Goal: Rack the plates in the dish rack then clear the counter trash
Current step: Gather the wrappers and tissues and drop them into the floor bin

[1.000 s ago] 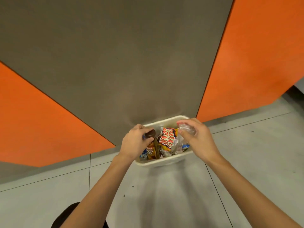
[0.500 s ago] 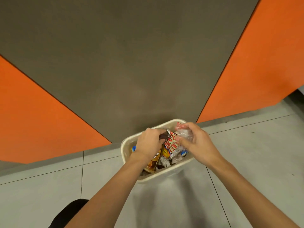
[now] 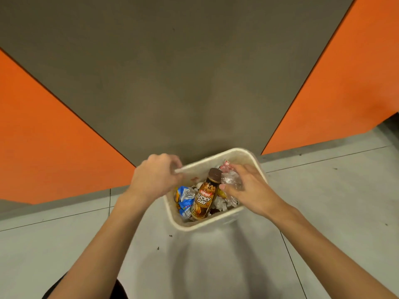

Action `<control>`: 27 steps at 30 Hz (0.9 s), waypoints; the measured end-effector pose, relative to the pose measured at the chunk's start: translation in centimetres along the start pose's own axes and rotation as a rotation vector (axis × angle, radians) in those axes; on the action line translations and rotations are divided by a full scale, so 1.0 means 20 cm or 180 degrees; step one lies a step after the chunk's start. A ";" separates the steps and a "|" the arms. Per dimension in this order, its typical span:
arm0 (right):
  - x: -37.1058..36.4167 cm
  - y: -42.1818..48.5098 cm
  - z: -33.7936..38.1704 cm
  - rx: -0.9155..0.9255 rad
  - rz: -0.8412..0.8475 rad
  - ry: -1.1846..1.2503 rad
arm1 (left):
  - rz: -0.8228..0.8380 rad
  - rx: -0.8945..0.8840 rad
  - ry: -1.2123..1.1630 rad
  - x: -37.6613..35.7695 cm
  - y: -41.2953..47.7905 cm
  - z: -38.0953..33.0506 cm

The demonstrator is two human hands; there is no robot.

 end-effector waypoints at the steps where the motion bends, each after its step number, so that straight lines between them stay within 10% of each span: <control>1: 0.00 -0.01 0.01 0.0043 -0.0019 -0.0140 | 0.0275 0.0236 -0.0004 -0.02 -0.01 0.07; 7: 0.04 -0.04 0.05 0.0166 -0.0027 -0.0296 | 0.1723 0.0971 -0.1175 -0.25 -0.16 0.13; 14: 0.14 -0.05 0.02 0.0410 -0.0249 -0.0509 | 0.0541 0.0738 -0.1577 -0.22 0.01 0.12; 27: -0.01 0.06 0.05 0.0760 -0.0233 -0.0613 | 0.0175 0.0189 -0.1066 -0.19 0.14 -0.05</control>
Point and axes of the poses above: each hand's wrist, its own y-axis towards the middle knuckle, its own x-axis out of the back of the hand, z = x × y, the point moved 7 cm from there along y, towards the middle knuckle, and after that the axes turned 9 degrees about -x, right-handed, at the moved point
